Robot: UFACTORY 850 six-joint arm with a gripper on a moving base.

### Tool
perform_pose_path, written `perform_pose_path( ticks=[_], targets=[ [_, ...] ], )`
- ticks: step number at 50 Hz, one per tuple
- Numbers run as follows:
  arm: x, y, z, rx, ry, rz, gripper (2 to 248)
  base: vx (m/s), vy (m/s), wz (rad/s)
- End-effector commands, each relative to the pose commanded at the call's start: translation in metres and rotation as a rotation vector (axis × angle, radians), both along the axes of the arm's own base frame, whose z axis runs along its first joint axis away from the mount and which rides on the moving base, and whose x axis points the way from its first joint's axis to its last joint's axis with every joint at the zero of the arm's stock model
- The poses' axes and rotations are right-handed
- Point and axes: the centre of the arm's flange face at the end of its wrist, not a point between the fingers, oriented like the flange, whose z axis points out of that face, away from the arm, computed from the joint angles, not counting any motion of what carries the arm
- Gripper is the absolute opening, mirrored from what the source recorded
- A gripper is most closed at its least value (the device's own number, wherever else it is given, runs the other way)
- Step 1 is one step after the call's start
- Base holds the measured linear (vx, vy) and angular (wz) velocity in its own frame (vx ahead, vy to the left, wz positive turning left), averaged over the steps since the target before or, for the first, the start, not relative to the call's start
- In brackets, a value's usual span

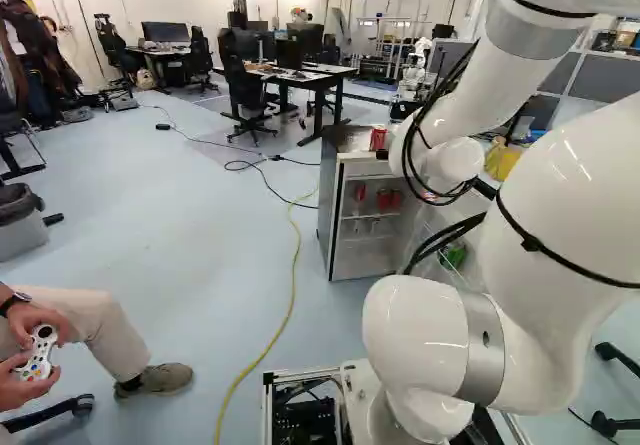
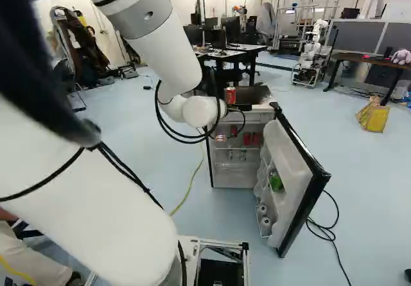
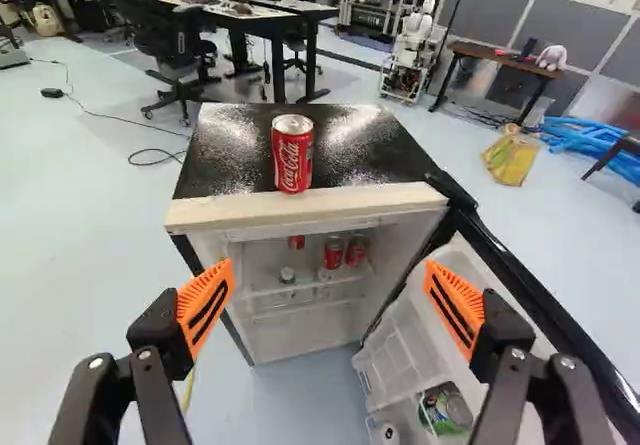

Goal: Grab a drink from the fridge

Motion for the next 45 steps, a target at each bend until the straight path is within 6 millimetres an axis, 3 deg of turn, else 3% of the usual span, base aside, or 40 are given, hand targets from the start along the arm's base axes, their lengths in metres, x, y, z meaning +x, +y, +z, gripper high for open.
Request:
perform_pose_path(
  ticks=[45],
  targets=[
    [-0.025,-0.03,0.022,0.078,0.204,-0.167,247,0.0,0.0,0.0]
  ],
)
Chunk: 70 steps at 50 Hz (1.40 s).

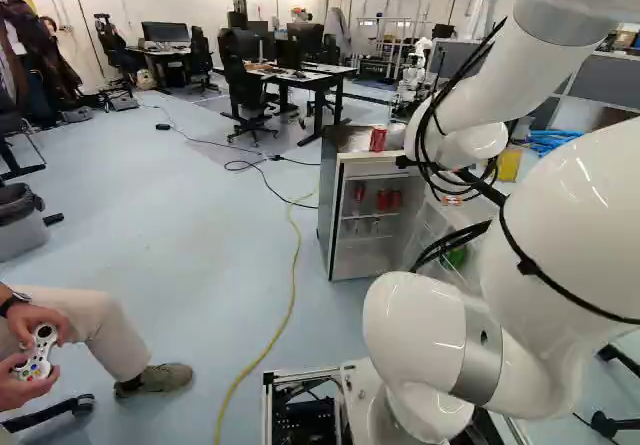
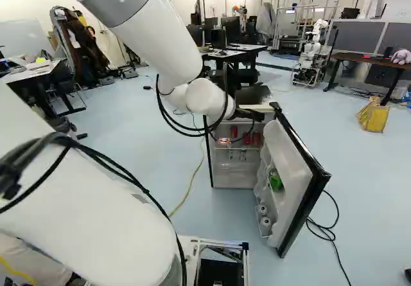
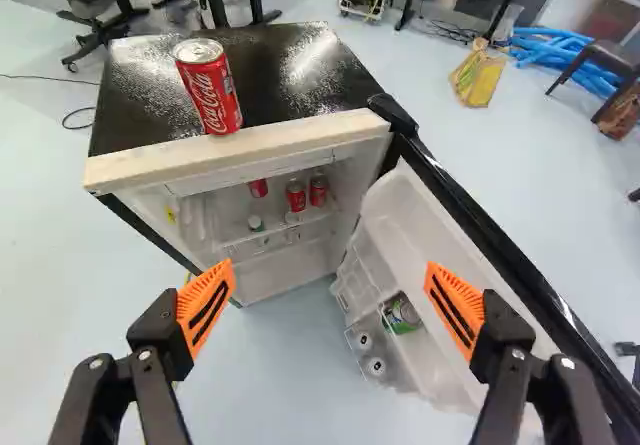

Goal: Grab a drink from the fridge

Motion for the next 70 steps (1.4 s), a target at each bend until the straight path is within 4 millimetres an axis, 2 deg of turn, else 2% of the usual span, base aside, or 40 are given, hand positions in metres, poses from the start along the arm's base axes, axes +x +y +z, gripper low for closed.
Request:
perform_pose_path(
  ticks=[19,70],
  targets=[
    [0.002,-0.015,0.012,0.041,0.092,-0.054,247,0.0,0.0,0.0],
    [0.033,-0.079,0.055,0.134,0.315,-0.171,247,0.0,0.0,0.0]
  ],
)
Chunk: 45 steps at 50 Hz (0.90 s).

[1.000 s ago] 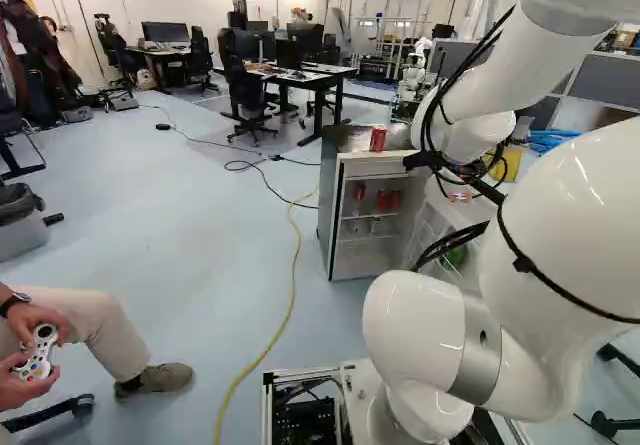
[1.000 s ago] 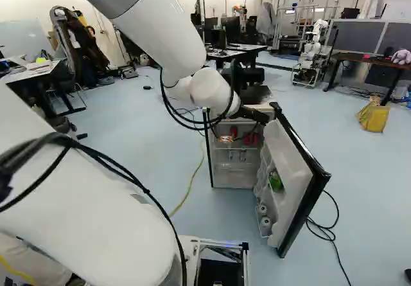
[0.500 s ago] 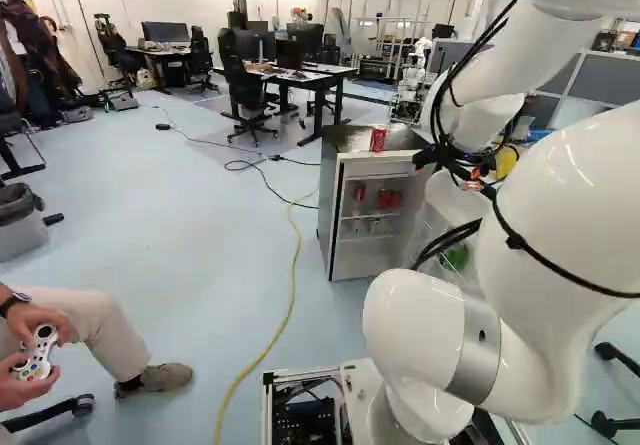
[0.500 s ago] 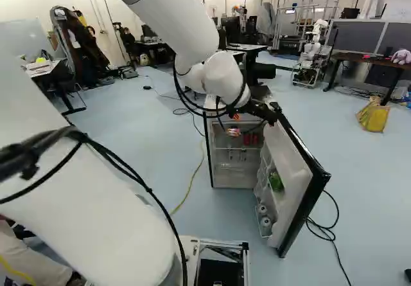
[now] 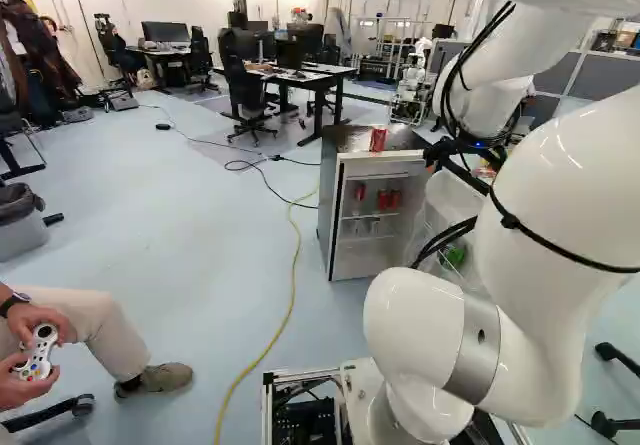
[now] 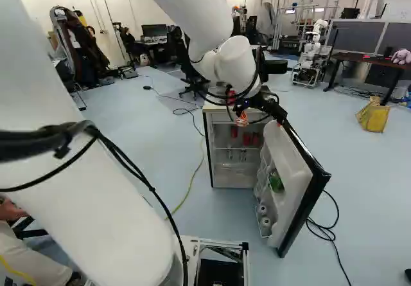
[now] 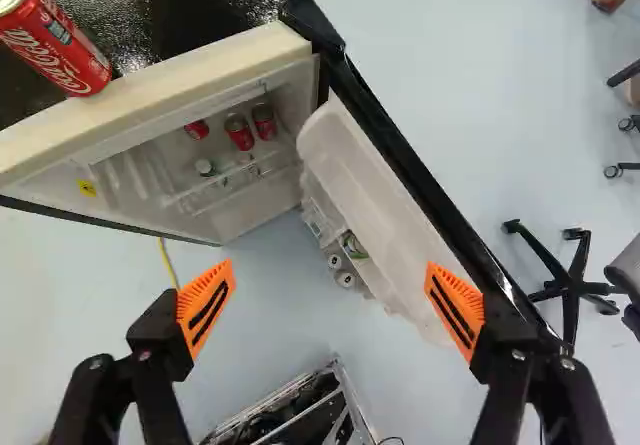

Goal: Grab a drink from the fridge

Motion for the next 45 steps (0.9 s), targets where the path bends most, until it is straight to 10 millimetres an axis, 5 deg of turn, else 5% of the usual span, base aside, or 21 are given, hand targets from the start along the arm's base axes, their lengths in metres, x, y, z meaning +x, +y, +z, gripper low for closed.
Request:
perform_pose_path(
  ticks=[45],
  targets=[
    [0.023,-0.055,0.041,0.091,0.177,-0.095,247,0.0,0.0,0.0]
  ],
)
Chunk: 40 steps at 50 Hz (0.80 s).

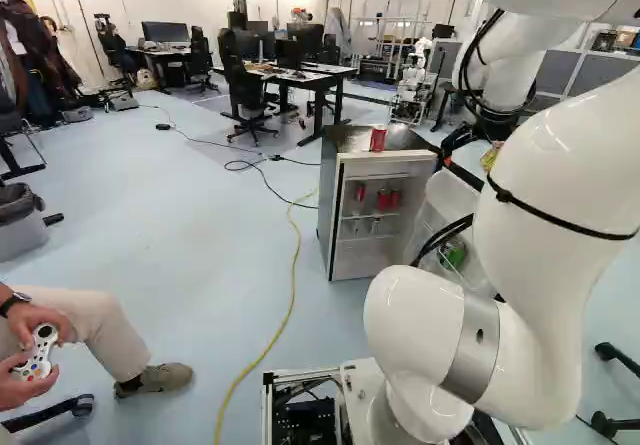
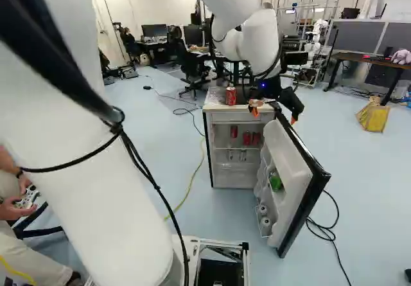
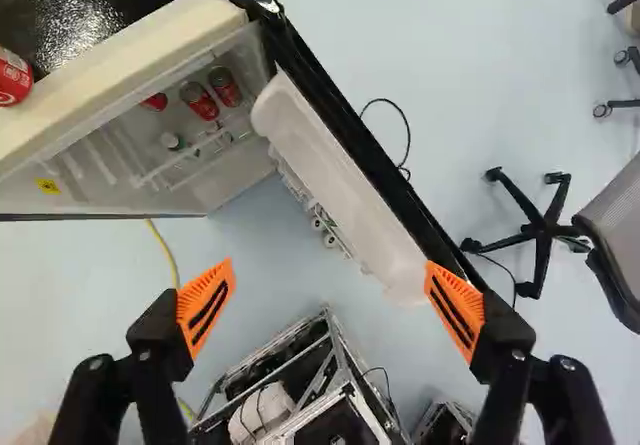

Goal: Grab a drink from the fridge

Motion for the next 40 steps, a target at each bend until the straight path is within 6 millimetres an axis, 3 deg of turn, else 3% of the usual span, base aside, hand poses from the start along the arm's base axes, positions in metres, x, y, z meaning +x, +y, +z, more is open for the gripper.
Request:
perform_pose_path(
  ticks=[23,40],
  targets=[
    [0.02,-0.034,-0.003,0.081,0.102,-0.053,247,0.0,0.0,0.0],
    [0.039,-0.06,-0.004,0.125,0.077,-0.104,247,0.0,0.0,0.0]
  ],
)
